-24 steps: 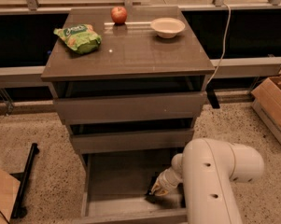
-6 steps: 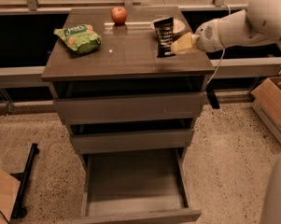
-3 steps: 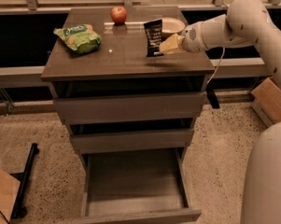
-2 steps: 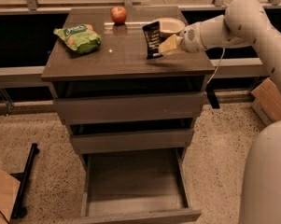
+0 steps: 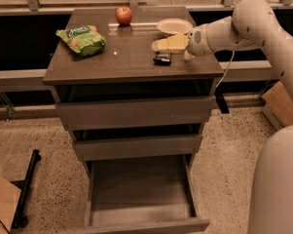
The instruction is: Pick rxbar chocolate from bottom drawer and place on counter
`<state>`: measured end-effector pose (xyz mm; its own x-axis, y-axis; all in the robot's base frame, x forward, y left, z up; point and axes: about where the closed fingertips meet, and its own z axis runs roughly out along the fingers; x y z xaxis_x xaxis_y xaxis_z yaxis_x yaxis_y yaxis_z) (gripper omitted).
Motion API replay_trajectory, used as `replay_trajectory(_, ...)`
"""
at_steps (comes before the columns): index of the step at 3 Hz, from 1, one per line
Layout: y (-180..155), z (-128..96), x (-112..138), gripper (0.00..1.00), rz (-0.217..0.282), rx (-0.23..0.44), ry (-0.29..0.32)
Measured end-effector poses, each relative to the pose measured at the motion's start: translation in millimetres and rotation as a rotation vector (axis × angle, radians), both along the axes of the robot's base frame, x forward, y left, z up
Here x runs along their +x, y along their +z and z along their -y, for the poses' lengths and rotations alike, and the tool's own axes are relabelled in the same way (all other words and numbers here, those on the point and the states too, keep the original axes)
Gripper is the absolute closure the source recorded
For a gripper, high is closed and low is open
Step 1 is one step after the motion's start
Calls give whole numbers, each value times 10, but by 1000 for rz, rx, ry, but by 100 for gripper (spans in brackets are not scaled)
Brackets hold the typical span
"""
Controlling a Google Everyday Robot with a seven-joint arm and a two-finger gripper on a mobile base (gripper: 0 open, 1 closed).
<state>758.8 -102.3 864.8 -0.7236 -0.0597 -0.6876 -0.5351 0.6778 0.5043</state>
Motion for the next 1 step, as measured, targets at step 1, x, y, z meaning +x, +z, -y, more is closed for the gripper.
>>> replay_trajectory(1,0,0,0,0,0,0,0)
